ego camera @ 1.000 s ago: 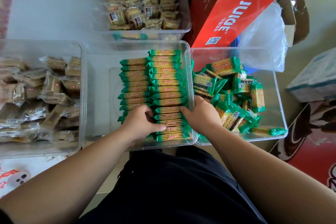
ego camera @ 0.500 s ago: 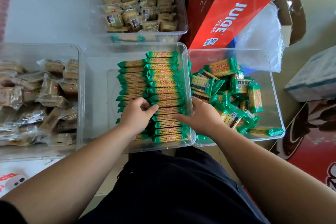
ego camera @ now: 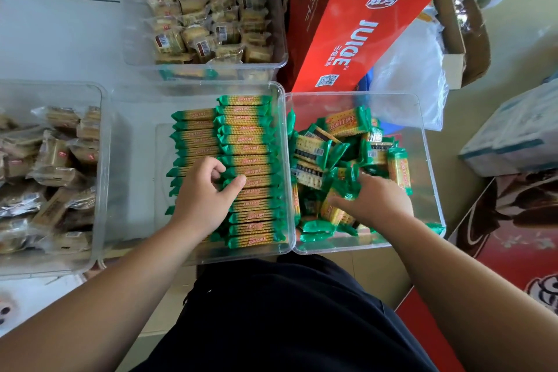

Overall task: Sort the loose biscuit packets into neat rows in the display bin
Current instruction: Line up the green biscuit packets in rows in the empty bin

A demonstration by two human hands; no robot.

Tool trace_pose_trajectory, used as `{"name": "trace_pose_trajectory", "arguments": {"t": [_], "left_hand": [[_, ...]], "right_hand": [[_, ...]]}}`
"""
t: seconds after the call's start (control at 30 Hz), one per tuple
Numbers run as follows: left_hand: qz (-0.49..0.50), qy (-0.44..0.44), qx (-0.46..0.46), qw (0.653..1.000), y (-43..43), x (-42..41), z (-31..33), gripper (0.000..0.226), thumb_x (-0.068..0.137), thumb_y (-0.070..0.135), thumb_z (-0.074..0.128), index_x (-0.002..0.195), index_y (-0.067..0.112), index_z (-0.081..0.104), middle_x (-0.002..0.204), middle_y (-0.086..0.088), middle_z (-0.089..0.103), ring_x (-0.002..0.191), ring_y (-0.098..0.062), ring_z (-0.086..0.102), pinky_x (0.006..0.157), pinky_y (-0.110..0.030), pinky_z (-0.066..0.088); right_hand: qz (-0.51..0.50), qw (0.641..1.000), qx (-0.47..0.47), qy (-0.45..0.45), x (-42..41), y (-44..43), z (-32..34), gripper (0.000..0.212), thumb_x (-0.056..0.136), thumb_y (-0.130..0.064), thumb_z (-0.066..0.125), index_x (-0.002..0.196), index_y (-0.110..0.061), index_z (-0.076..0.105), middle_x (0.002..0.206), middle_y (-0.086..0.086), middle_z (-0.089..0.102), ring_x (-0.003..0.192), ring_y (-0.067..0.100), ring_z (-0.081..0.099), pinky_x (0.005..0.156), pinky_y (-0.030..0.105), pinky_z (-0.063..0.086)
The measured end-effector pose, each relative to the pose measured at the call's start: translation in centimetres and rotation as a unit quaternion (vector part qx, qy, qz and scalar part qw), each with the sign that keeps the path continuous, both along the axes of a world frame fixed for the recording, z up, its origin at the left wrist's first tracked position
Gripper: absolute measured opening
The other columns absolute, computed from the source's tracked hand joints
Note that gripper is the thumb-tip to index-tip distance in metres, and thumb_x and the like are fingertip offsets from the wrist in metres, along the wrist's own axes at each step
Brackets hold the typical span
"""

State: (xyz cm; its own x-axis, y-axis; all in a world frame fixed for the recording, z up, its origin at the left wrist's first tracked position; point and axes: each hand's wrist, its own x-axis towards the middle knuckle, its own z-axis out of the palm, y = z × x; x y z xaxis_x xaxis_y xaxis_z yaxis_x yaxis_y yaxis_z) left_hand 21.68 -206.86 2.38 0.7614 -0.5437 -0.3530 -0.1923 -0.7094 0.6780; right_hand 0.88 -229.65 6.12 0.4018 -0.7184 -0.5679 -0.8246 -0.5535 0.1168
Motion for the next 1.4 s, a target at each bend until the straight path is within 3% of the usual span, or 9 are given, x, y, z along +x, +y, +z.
{"name": "trace_pose_trajectory", "arguments": {"t": [0.17, 0.3, 0.4, 0.53, 0.67, 1.03, 1.2, 1.3, 1.4], "left_hand": [[-0.06, -0.134, 0.01, 0.989, -1.4, -1.2, 0.0, 0.042, 0.084, 0.041, 0.079, 0.111, 0.014, 0.06, 0.109, -0.001, 0.055, 0.101, -0.021, 0.051, 0.084, -0.033, 0.041], [-0.053, -0.263, -0.029, 0.963, -2.4, -1.8, 0.8, 0.035, 0.084, 0.036, 0.078, 0.1, 0.009, 0.061, 0.103, -0.01, 0.059, 0.1, -0.03, 0.052, 0.085, -0.038, 0.04], [-0.082, -0.293, -0.1, 0.947, -4.1, -2.7, 2.8, 0.037, 0.086, 0.041, 0.067, 0.098, 0.006, 0.062, 0.098, -0.008, 0.061, 0.096, -0.024, 0.052, 0.084, -0.034, 0.04], [-0.166, -0.168, -0.145, 0.961, -7.1, -4.4, 6.1, 0.056, 0.081, 0.056, 0.065, 0.116, 0.012, 0.064, 0.108, 0.006, 0.057, 0.101, -0.014, 0.051, 0.089, -0.028, 0.04], [-0.259, 0.035, -0.049, 0.964, -10.8, -6.7, 8.2, 0.088, 0.073, 0.066, 0.079, 0.147, 0.03, 0.046, 0.132, 0.019, 0.051, 0.121, -0.007, 0.053, 0.104, -0.03, 0.044], [-0.037, 0.127, -0.016, 0.991, -14.7, -7.8, 5.4, 0.043, 0.084, 0.031, 0.083, 0.121, 0.024, 0.062, 0.106, 0.003, 0.071, 0.093, -0.019, 0.068, 0.09, -0.044, 0.057], [-0.098, 0.205, 0.037, 0.973, -15.5, -8.5, 6.9, 0.039, 0.094, 0.018, 0.069, 0.127, 0.029, 0.053, 0.111, 0.0, 0.067, 0.103, -0.021, 0.064, 0.09, -0.038, 0.05], [-0.063, 0.303, -0.026, 0.95, -16.0, -9.6, 8.1, 0.024, 0.103, 0.024, 0.053, 0.126, 0.029, 0.055, 0.116, -0.007, 0.068, 0.108, -0.023, 0.063, 0.087, -0.039, 0.05], [-0.045, 0.313, -0.067, 0.946, -16.0, -10.0, 7.7, 0.03, 0.093, 0.05, 0.066, 0.119, 0.039, 0.056, 0.113, 0.002, 0.072, 0.103, -0.015, 0.068, 0.088, -0.036, 0.054]], "right_hand": [[-0.005, 0.999, 0.052, -0.015, 0.1, 0.1, -0.1, 0.074, 0.075, -0.081, 0.059, 0.115, -0.018, 0.056, 0.082, -0.007, 0.059, 0.073, 0.014, 0.059, 0.055, 0.031, 0.052], [-0.061, 0.984, 0.102, -0.134, -0.3, -1.3, 0.7, 0.074, 0.076, -0.062, 0.074, 0.134, -0.019, 0.057, 0.1, -0.004, 0.062, 0.084, 0.017, 0.06, 0.067, 0.031, 0.053], [-0.077, 0.963, 0.122, -0.228, -1.0, -2.7, 1.6, 0.06, 0.073, -0.056, 0.081, 0.121, -0.025, 0.064, 0.094, -0.009, 0.066, 0.079, 0.012, 0.062, 0.065, 0.031, 0.051], [-0.121, 0.903, 0.227, -0.345, -1.8, -4.5, 3.1, 0.06, 0.064, -0.06, 0.085, 0.114, -0.033, 0.065, 0.1, -0.01, 0.07, 0.088, 0.011, 0.068, 0.081, 0.041, 0.06], [-0.085, 0.866, 0.293, -0.396, -1.8, -5.0, 4.6, 0.054, 0.067, -0.052, 0.086, 0.116, -0.045, 0.062, 0.11, -0.015, 0.067, 0.103, 0.008, 0.065, 0.093, 0.04, 0.056], [-0.124, 0.84, 0.329, -0.414, -3.7, -8.2, 3.3, 0.069, 0.066, -0.023, 0.094, 0.125, -0.035, 0.062, 0.09, -0.001, 0.074, 0.085, 0.021, 0.072, 0.077, 0.051, 0.06], [-0.077, 0.796, 0.386, -0.46, -3.3, -9.5, 4.8, 0.057, 0.07, -0.006, 0.091, 0.119, -0.021, 0.066, 0.089, 0.001, 0.076, 0.078, 0.012, 0.069, 0.072, 0.028, 0.058], [-0.07, 0.798, 0.317, -0.507, -2.1, -9.4, 4.5, 0.052, 0.065, -0.011, 0.094, 0.107, -0.03, 0.069, 0.087, -0.008, 0.065, 0.066, -0.001, 0.053, 0.067, 0.015, 0.046], [-0.045, 0.796, 0.264, -0.542, -1.3, -9.1, 3.7, 0.047, 0.065, -0.02, 0.095, 0.104, -0.027, 0.07, 0.083, -0.005, 0.062, 0.069, 0.003, 0.053, 0.067, 0.021, 0.048]]}}
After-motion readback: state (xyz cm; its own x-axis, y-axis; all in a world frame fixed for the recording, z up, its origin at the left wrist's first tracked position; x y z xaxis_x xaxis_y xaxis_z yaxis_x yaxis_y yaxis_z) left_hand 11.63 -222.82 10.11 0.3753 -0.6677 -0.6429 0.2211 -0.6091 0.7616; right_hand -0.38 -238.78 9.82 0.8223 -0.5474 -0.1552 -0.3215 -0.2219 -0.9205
